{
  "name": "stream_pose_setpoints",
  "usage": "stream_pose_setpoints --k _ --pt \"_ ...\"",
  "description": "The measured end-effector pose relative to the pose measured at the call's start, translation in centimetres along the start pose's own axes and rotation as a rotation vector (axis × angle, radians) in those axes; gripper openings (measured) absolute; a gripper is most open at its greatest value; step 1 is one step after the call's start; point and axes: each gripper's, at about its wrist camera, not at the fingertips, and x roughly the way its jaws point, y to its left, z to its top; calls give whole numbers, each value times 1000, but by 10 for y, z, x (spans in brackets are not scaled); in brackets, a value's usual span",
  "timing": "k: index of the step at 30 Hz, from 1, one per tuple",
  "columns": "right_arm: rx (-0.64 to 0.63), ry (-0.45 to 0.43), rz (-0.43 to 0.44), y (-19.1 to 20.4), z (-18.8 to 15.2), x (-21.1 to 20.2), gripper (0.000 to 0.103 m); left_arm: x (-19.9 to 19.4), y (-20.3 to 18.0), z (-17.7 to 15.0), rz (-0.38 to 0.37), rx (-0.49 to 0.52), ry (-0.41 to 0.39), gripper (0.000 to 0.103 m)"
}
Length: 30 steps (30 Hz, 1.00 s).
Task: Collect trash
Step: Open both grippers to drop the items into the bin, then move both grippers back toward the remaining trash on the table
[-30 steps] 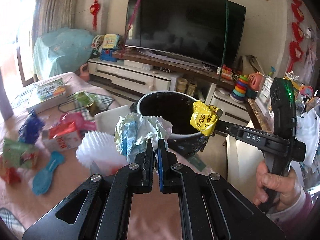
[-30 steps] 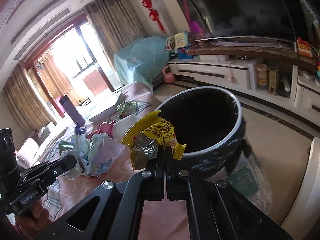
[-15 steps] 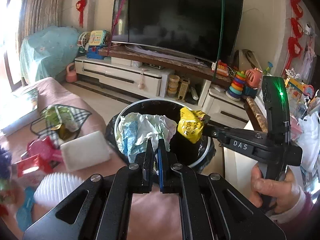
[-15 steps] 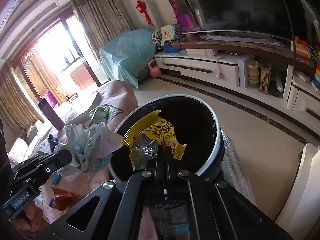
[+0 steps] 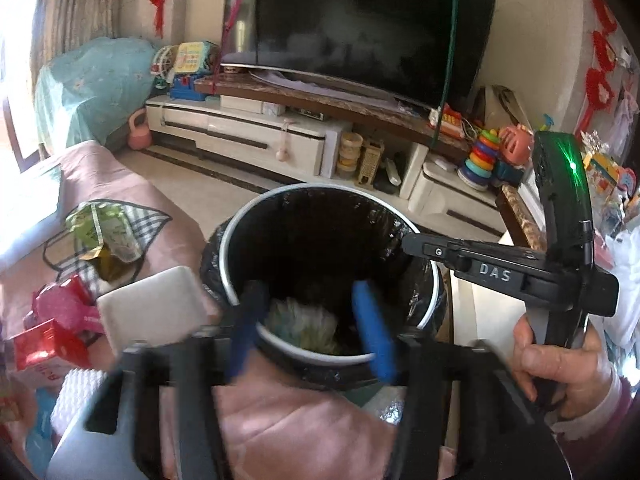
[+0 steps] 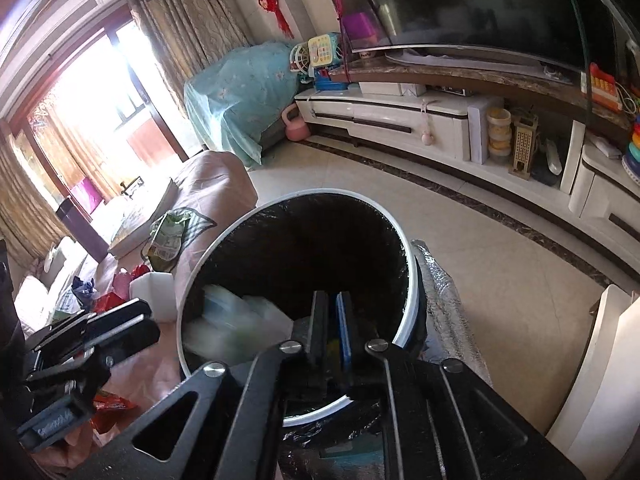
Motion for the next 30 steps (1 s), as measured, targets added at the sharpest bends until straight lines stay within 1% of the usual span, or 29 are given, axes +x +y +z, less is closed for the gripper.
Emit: stream_pose_setpoints --k 1,2,3,4,5,7,10,14,18,23,30 --pt "5 -9 5 0 0 -2 27 -4 2 -1 2 -5 -7 59" --pt "8 -20 9 2 -2 -6 32 -9 3 -3 8 -8 -12 60" --pt "12 -29 14 3 -3 -9 44 -13 4 -5 16 -13 -17 61" --pt "16 -37 20 5 -3 -11 54 -18 5 -7 19 -16 -24 64" --pt "22 -44 26 7 -5 -14 58 -25 7 -10 24 -20 -33 69" --pt "33 -61 46 13 -10 -21 73 -39 9 -17 46 -28 -56 75" --pt "45 -86 64 24 -18 -31 82 -59 14 -28 63 -37 -85 78" --pt "55 -106 92 41 -33 -43 87 -87 23 -45 98 -59 -114 81" --pt "44 -101 115 61 -48 -49 88 -111 40 -66 131 -98 -120 81" --pt "25 -70 143 88 -71 -50 88 -135 66 -96 180 -157 -119 81" --pt "-24 -18 178 125 -100 -40 88 -159 98 -129 232 -220 -114 82"
